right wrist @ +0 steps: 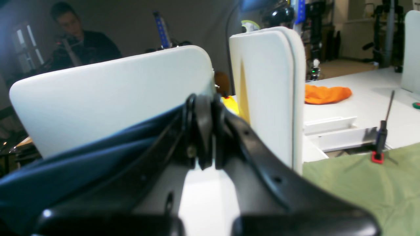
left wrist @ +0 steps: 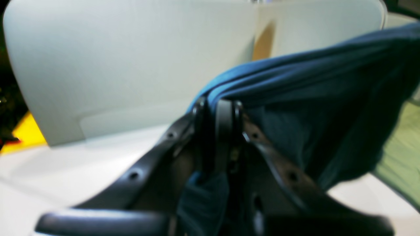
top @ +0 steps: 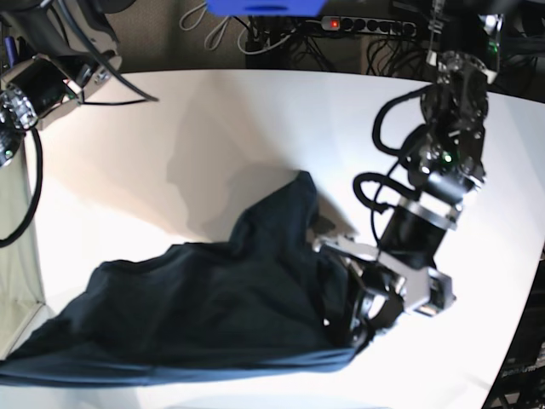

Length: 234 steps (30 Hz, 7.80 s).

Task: Layout the t-shirt on the table in an organized manner, then fold the t-shirt properly
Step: 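Swing the held t-shirt and lay it down on the table, then open both grippers and raise them off the t-shirt, then grasp the t-shirt edge with the right gripper and drag it outward, then grasp the t-shirt hem with the left gripper, then pull the hem with the left gripper to spread the t-shirt flat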

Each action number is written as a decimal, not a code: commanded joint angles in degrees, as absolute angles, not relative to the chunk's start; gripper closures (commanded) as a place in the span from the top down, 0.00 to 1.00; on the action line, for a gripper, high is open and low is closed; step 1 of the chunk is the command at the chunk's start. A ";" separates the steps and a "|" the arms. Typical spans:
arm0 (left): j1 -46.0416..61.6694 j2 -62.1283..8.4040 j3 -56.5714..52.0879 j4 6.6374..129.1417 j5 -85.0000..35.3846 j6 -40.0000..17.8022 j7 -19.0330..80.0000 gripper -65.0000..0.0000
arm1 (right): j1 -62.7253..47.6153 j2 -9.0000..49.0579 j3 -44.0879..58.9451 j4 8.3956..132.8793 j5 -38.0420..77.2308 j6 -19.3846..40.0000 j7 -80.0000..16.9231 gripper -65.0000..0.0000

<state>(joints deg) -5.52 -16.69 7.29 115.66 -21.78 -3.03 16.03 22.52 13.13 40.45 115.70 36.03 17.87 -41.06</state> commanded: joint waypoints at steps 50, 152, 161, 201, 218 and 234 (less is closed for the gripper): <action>-40.66 -3.74 11.12 56.75 -21.23 0.13 23.96 0.83 | 6.64 7.25 18.51 98.59 33.80 15.69 -38.37 0.12; 7.43 -17.45 -18.24 106.59 -21.14 0.13 36.53 0.83 | 46.99 16.75 15.96 39.16 3.12 15.87 -10.24 0.68; -8.84 -12.09 -16.92 93.14 -20.62 0.13 36.62 0.83 | 19.30 6.02 15.52 77.93 8.13 15.96 -22.11 0.77; -35.38 -4.62 2.86 35.65 -21.23 0.13 6.02 0.01 | -10.51 1.71 7.25 101.05 8.13 15.87 -22.11 0.76; -45.67 -6.37 -1.10 49.89 -20.62 0.57 6.20 0.00 | -12.26 1.63 6.02 104.13 8.13 15.96 -22.20 0.76; -73.19 -2.86 3.21 9.63 -14.02 0.66 -21.76 0.01 | -19.56 1.71 -2.33 108.09 8.13 15.78 -22.20 0.76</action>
